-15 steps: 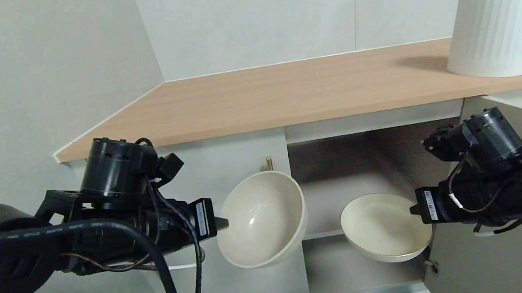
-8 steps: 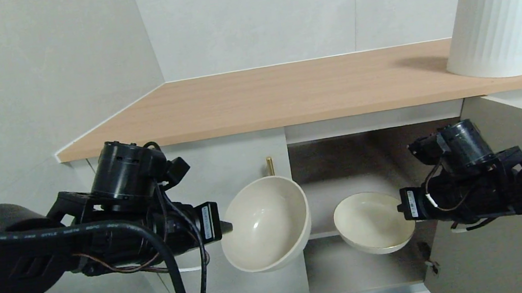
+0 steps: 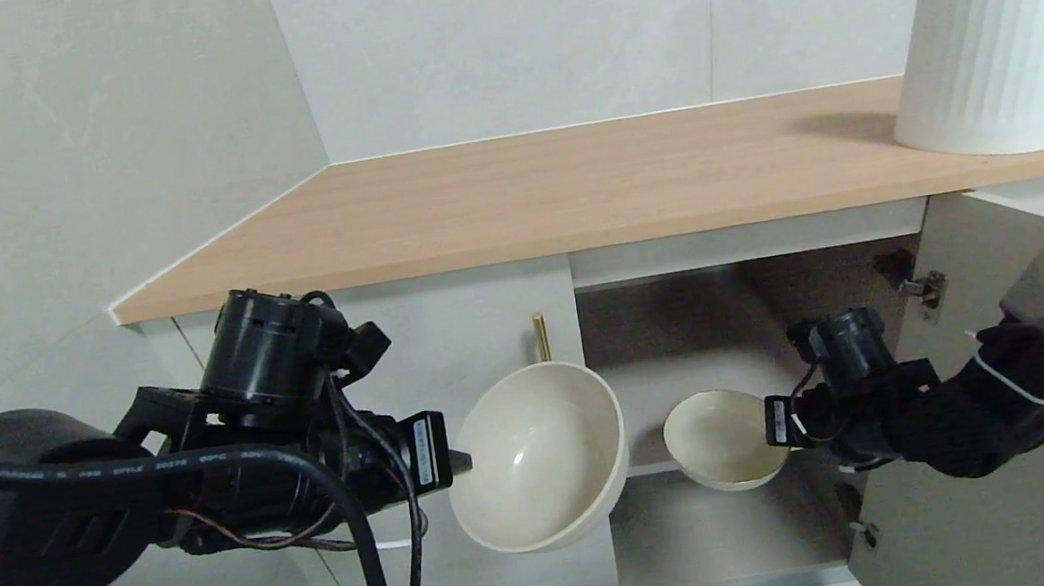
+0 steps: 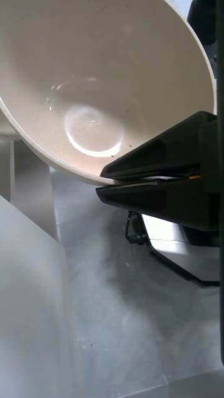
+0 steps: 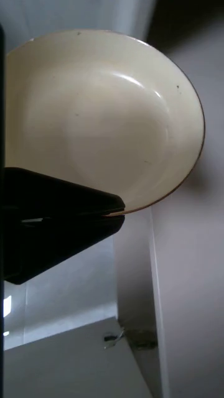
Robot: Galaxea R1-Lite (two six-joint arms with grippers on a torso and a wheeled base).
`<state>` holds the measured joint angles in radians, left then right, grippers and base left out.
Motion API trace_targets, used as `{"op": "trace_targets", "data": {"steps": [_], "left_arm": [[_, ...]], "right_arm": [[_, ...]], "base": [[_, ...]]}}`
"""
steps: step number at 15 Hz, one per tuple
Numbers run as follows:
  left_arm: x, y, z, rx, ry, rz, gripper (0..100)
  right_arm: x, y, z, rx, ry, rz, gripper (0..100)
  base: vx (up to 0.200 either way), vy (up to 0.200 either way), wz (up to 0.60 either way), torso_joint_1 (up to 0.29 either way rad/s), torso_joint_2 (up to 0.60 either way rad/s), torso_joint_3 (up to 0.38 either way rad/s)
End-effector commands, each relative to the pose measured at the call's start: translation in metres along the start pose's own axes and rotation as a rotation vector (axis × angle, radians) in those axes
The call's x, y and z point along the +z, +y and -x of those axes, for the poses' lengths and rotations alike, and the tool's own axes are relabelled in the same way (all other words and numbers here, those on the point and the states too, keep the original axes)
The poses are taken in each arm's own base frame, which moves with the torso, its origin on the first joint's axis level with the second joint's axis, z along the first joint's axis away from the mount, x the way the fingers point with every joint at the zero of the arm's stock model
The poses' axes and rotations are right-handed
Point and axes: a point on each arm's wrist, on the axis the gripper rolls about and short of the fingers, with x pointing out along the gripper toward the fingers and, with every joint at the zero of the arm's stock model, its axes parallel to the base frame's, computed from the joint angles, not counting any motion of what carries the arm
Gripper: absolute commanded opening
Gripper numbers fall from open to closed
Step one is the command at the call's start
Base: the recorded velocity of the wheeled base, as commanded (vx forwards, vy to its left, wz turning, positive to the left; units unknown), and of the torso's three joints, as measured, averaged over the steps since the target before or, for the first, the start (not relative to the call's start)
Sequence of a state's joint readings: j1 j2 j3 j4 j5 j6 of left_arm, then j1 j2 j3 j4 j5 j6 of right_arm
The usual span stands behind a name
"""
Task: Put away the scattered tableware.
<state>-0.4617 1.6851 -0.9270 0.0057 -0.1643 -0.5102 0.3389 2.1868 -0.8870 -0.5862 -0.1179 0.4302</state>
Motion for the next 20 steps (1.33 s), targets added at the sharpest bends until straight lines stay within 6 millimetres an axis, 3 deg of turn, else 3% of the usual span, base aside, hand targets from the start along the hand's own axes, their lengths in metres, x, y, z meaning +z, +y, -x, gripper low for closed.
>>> {"op": "trace_targets", "data": {"steps": [1, 8, 20], "left_arm": [[-0.002, -0.001, -0.003, 0.0, 0.011, -0.003, 0], [-0.005, -0.003, -0.007, -0.002, 0.028, -0.009, 0], [-0.008, -0.005, -0.016, 0.003, 0.054, -0.001, 0]], "right_arm": [[-0.016, -0.011, -0.033, -0.052, 0.048, -0.005, 0], [-0.018, -0.016, -0.064, -0.136, 0.011, -0.014, 0], [-0.001, -0.02, -0.104, -0.177, -0.075, -0.04, 0]], "base": [[0.0, 0.0, 0.0, 0.0, 0.0, 0.0], [0.0, 0.0, 0.0, 0.0, 0.0, 0.0], [0.0, 0.0, 0.0, 0.0, 0.0, 0.0]]}}
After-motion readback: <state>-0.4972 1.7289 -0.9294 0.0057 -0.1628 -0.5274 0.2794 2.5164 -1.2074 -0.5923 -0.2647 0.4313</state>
